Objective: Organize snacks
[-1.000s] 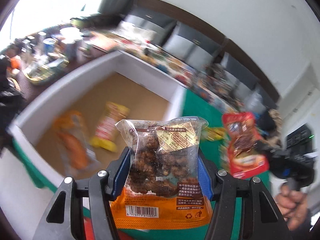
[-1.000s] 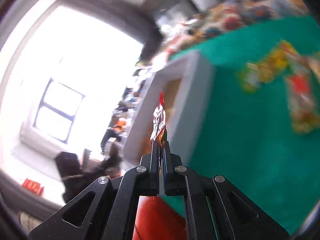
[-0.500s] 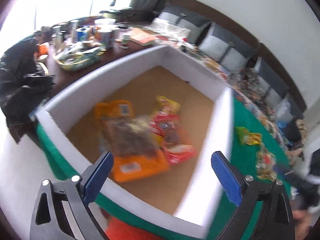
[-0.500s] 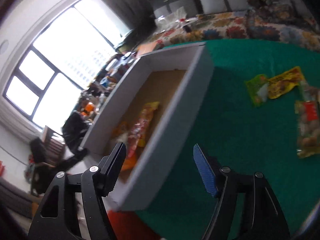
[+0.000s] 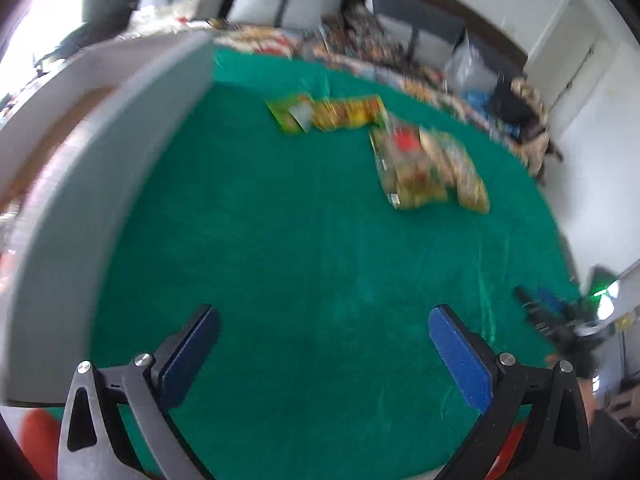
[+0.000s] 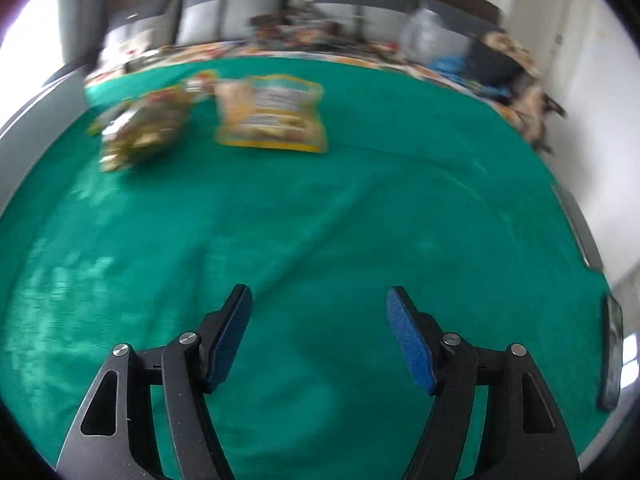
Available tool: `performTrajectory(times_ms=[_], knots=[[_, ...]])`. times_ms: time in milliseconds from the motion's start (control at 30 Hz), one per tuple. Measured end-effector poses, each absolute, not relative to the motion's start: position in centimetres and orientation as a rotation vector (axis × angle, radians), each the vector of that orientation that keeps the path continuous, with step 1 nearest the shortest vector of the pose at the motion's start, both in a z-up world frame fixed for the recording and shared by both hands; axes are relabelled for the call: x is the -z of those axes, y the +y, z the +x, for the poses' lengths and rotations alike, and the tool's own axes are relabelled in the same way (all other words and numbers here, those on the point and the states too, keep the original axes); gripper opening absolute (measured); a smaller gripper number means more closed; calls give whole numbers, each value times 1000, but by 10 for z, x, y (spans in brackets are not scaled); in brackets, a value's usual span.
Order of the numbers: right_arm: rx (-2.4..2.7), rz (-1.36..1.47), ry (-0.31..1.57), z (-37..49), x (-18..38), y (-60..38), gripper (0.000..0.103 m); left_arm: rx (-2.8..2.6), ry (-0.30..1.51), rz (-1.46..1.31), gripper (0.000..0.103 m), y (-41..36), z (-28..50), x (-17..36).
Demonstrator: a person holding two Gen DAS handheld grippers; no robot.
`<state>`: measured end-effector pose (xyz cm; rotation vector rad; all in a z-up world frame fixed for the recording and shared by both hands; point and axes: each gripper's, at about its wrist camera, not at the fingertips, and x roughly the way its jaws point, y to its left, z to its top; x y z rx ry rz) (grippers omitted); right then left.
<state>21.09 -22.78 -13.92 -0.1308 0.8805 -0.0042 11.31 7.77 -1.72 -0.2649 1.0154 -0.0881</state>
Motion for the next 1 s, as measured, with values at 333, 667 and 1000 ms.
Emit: performTrajectory(times_ms=[333, 667, 1000], knots=[[42, 9, 889, 207, 121, -295, 84, -13, 1017, -68, 101, 3, 167, 79], [46, 18, 894, 202, 118, -295, 88, -34, 952, -32, 103, 6, 175, 84], [46, 18, 895, 201, 118, -295, 88, -42, 950, -34, 103, 5, 174, 83]])
